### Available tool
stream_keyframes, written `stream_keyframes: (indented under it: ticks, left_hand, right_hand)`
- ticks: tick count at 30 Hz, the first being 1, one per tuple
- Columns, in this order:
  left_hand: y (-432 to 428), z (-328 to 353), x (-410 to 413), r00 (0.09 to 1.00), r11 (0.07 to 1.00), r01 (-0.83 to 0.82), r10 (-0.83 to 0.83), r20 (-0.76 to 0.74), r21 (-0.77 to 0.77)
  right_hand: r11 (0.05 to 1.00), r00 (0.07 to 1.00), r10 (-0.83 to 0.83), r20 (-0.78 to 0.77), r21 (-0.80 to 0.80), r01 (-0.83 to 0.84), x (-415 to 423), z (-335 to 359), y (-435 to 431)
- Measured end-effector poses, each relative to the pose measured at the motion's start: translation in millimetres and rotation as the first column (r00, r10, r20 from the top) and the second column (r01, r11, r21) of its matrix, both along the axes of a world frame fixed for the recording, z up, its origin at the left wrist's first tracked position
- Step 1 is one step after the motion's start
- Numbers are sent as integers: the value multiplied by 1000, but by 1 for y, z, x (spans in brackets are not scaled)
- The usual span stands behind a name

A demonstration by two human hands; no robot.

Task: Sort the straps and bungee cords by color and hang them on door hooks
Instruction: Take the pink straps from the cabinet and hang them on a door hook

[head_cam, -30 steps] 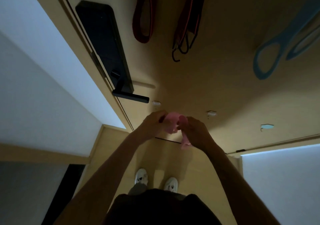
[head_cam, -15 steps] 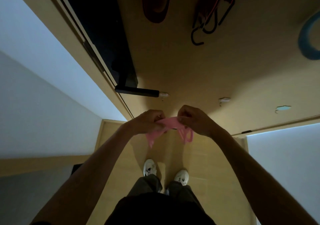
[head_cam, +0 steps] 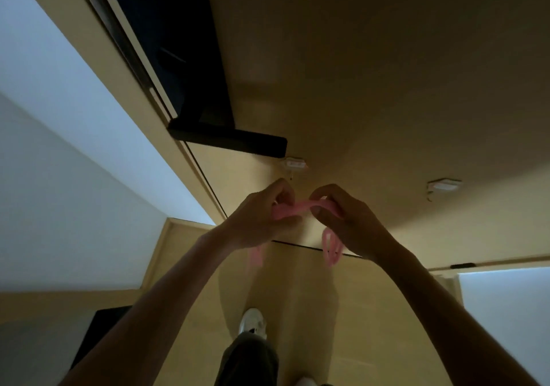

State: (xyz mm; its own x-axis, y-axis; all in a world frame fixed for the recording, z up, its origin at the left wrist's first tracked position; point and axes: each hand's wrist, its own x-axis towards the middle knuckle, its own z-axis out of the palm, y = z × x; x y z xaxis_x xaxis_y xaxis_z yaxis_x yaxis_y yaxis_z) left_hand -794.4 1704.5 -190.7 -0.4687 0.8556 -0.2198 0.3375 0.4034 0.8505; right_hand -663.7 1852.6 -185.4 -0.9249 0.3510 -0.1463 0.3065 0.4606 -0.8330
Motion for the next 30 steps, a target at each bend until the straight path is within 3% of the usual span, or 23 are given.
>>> stream_keyframes:
  ticks: [3,6,13,18,21,26,30]
  left_hand:
    - [9,-32,0,996,995,-78,80,-34,55]
    - [18,-64,-1,968,986,-115,138,-209,117]
    - [31,-120,-4,816,922,-65,270,-511,383]
    - [33,-145,-21,683,834,-1,404,-608,552]
    - [36,-152,-25,616,778,56,467,-635,626]
    - [31,-141,-23,662,740,68,468,-585,669]
    - [27,-133,-24,729,757,29,431,-532,653]
  right_hand:
    - [985,992,-119,-40,-128,113,-9,-35,1]
    - [965,981,-192,-37,-189,182,-21,-63,0]
    - [948,905,-210,-371,147,281,-34,-116,6]
    - [977,845,-128,-519,80,198,-36,-132,11]
    - [953,781,-73,-620,187,238,-42,-139,13]
    - [940,703,23,-711,254,226,-43,-138,15]
    - [978,689,114,-715,203,48,-38,-130,17]
